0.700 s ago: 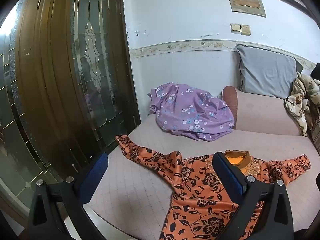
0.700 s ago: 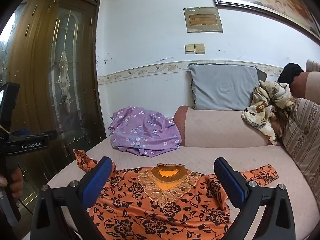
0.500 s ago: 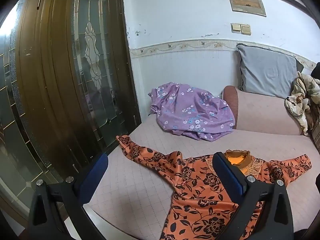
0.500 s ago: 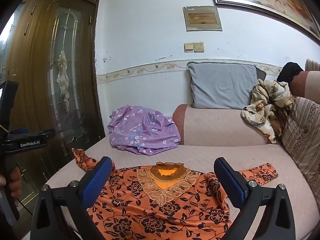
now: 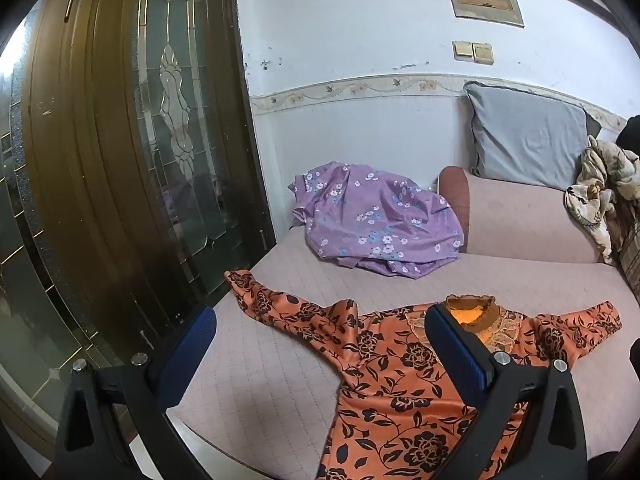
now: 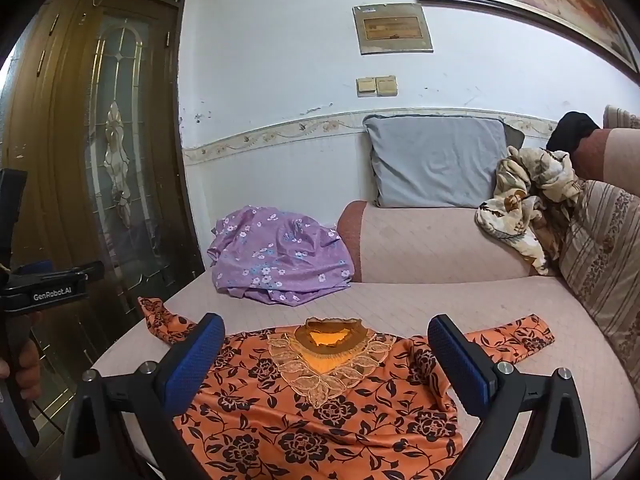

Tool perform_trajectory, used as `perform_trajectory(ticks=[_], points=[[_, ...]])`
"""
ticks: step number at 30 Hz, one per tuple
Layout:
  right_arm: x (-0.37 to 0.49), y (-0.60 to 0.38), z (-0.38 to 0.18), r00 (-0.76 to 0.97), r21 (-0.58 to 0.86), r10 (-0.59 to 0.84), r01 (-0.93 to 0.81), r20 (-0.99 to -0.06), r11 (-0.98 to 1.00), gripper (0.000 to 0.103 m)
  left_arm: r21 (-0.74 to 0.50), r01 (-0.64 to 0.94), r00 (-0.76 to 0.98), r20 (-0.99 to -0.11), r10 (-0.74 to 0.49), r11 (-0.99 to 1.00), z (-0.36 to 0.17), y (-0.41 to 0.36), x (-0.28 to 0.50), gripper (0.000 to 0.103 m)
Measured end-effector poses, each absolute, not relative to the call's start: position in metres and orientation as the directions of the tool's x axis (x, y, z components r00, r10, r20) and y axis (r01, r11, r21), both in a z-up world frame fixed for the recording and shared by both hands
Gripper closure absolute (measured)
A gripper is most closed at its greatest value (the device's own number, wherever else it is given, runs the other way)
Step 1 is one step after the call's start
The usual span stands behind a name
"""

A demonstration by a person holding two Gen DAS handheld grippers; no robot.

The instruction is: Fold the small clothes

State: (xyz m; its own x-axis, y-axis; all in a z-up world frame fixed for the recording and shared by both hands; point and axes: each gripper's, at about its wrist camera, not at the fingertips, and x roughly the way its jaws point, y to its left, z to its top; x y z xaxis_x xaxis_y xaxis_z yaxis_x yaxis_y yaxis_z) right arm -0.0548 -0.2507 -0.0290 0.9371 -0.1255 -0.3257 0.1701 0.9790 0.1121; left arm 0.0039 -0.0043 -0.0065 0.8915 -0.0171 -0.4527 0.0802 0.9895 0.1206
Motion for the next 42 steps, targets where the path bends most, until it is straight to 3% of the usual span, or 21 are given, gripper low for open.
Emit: perform_trajectory(ticks=[11,25,42], points=[[-0.054,-0.255,-0.031,0.926,0.121,-0.155,0.208,-0.343,0.971,0.000,0.122,0.094,0.892,-0.452,-0.029,0.988,-0.007,-0.010,0.002,0.000],[-0.044,-0.264,-0.043,0.859,0.125,-0.221,0.310,-0.461,0.943,0.000,0.124,0.118,0.890,-0.453,-0.049,0.985,-0.008,-0.019,-0.004,0.000],[-0.040,-0.255,-0.042,0.853,0.113,-0.206,0.293,-0.480,0.949,0.000,0.126,0.138,0.890,-0.451,-0.068,0.982,-0.007,-0.023,-0.009,0.000]])
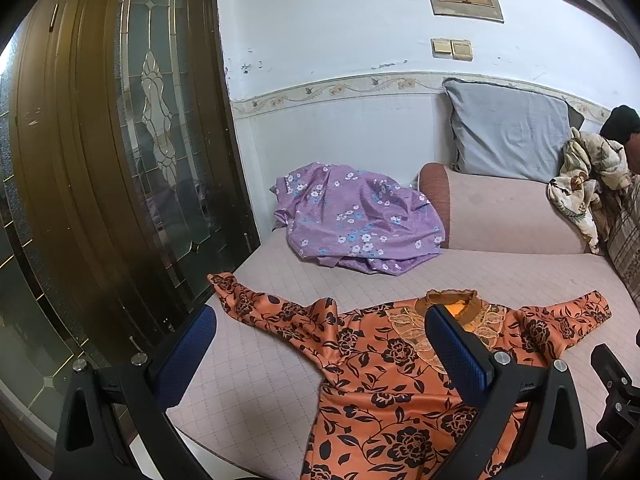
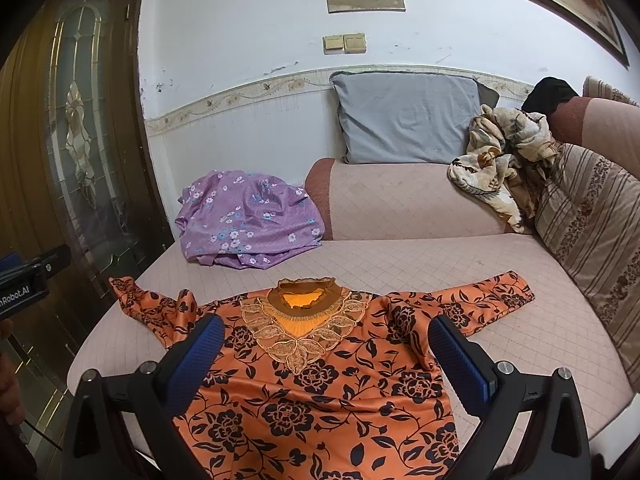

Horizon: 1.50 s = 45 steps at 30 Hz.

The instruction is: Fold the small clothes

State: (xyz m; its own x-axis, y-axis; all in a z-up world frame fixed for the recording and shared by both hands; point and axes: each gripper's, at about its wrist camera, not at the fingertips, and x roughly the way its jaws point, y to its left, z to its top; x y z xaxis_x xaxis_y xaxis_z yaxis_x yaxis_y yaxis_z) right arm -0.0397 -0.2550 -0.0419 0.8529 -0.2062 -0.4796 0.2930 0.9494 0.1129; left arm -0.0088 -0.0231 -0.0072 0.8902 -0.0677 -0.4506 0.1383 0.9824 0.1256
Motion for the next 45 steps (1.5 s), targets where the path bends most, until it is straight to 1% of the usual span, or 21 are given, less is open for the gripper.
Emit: perform_trajectory(ticks=[11,25,35,38,41,45], points=[[-0.041,-0.254,-0.044,0.850,0.113,-0.206,0.295,-0.485,0.949,0.000,0.126,0.145,0.889,-0.453,-0.073,0.981,-0.007,-0.024,-0.009,0.000],[-0.034,-0.258,-0.048,0.836,0.122,-0.197,0.298,-0.512,0.947,0.000,0.132,0.152,0.881,-0.468,-0.074,0.979,-0.014,-0.027,-0.004,0.000],[-0.028,-0.260,-0.057,0.825,0.123,-0.192,0.299,-0.532,0.946,0.000,0.141,0.158,0.868,-0.491,-0.069,0.977,-0.027,-0.032,0.007,0.000],[-0.024,-0.267,-0.064,0.819,0.134,-0.188,0.305,-0.542,0.943,0.000,0.150,0.170,0.850,-0.522,-0.068,0.974,-0.046,-0.038,0.022,0.000],[-0.016,-0.294,-0.081,0.813,0.171,-0.182,0.325,-0.553,0.930,0.000,0.159,0.196,0.810,-0.582,-0.068,0.968,-0.083,-0.049,0.050,0.000],[-0.005,-0.367,-0.113,0.787,0.265,-0.177,0.397,-0.591,0.879,0.000,0.171,0.240,0.698,-0.715,-0.047,0.955,-0.163,-0.071,0.101,0.000]])
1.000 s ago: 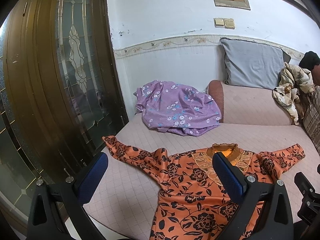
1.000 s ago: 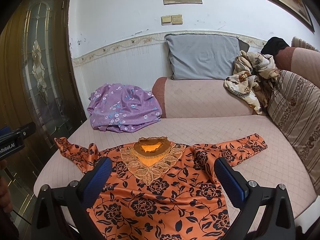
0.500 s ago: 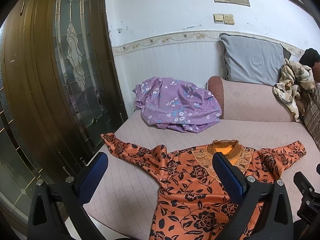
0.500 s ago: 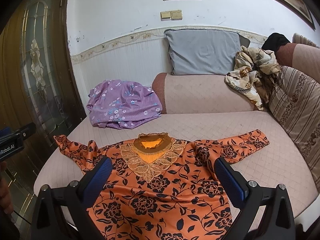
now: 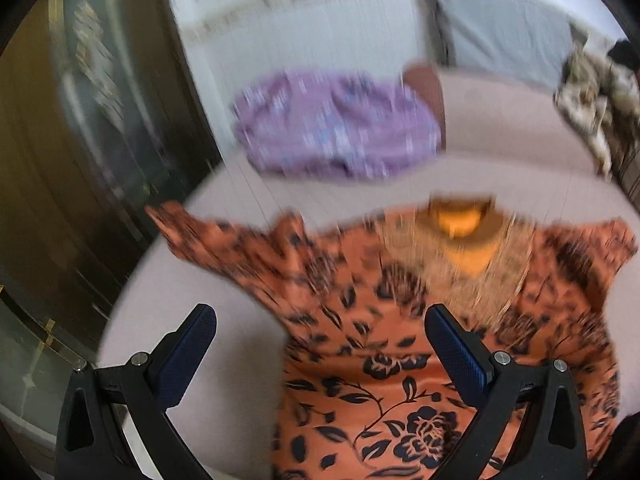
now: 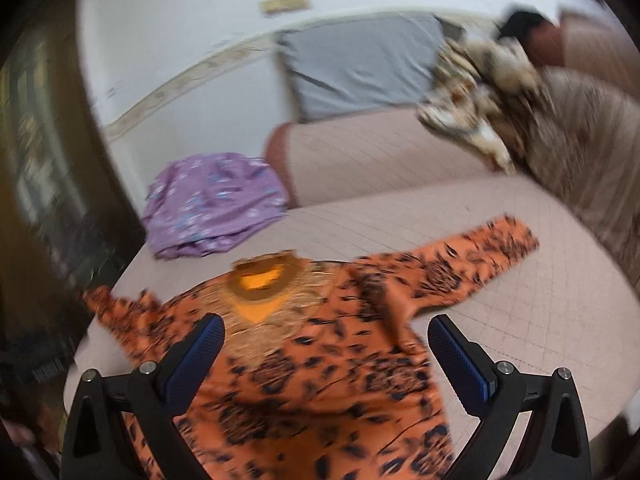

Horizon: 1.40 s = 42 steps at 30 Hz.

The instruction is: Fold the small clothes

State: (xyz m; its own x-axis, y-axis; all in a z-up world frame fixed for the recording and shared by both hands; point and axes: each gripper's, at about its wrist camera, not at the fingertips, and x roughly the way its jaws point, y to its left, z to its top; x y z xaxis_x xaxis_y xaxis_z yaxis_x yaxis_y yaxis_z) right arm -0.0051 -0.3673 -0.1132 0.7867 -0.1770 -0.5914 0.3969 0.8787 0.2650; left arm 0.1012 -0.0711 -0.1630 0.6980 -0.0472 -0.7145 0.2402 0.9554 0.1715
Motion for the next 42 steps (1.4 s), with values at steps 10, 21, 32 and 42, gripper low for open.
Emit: perform_trajectory(ticks=[10,21,32,42], points=[[0.004,-0.634,-0.252,0.779,0.742,-0.070,0.616,-0.623,0.265,0.020,0.187,0.246,0.613,-0.790,-0.003,0.951,-0.259,-0.128,0.188,0.000],[0.060,-0.706,-0.297,0.720,0.696,-0.146,0.694,-0.678,0.185,0.051,0.076,0.241,0.526,-0.848,-0.065,0.968,-0.289,-0.127,0.209,0.000],[0.105,-0.640,-0.190,0.836,0.667,-0.224,0.537,-0.501,0.517,0.096,0.000,0.261,0.483,-0.866,-0.130,0.965,-0.272,-0.113,0.226,0.000],[0.159,-0.425,-0.111,0.928,0.663,0.164,0.109,-0.335,0.741,0.096,0.134,0.078,0.683,-0.729,0.045,0.988,-0.234,-0.041,0.221,0.000]])
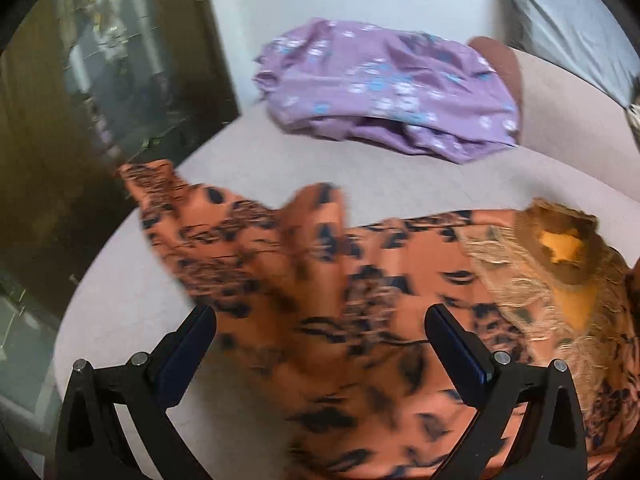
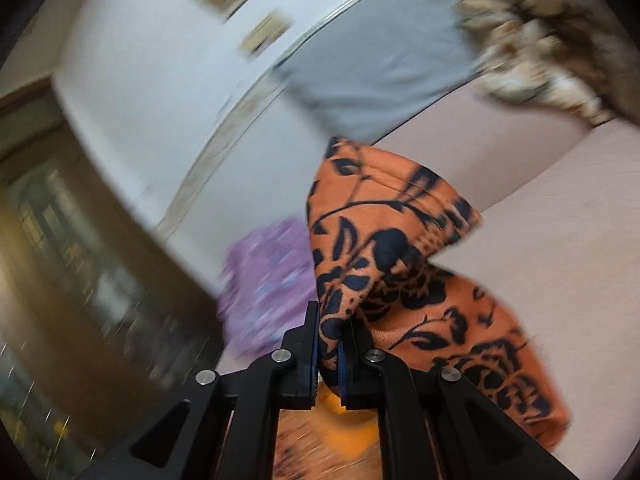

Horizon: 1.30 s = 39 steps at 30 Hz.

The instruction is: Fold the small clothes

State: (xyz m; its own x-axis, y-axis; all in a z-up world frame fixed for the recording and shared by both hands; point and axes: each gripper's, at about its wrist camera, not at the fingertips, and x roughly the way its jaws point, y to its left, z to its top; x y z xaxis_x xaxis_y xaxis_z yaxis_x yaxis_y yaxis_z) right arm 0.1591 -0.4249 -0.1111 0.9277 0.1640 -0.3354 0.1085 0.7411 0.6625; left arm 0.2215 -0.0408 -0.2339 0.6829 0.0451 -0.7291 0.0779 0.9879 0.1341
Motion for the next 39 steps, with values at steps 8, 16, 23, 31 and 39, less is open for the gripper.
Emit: perform_trajectory(ticks=[8,16,23,31,39], points=[[0.214,-0.248,-0.180,0.716,0.686,0.496,-0.033,-0.491,0.727,0.059,0.099,-0.066,0.701,-0.704,0.116,0.993,-0.226,0.032,0.221,0.000],[0.174,-0.253,-0.174,0.715,0.670,0.503,-0.065,-0.485,0.739,0.027,0.018,-0.085,0.702,-0.708,0.073,0.996,-0.223,0.046,0.219,0.000],[0.142,-0.365,-0.180,0.765,0.552,0.213,0.214,-0.608,0.806,0.052,0.098,0.069,0.706,-0.708,0.021,0.993,-0.230,-0.016,0.216,0.000],[0.172,-0.400,-0.262,0.440,0.400,0.193,0.445,-0.877,0.801,0.058,0.230,0.143,0.607,-0.789,0.099,0.963,-0.271,-0.063,0.231,0.000],[0.176,-0.399,-0.239,0.538,0.453,0.204,0.383,-0.818,0.805,0.049,0.079,-0.054,0.738,-0.668,0.093,0.995,-0.211,0.026,0.251,0.000]])
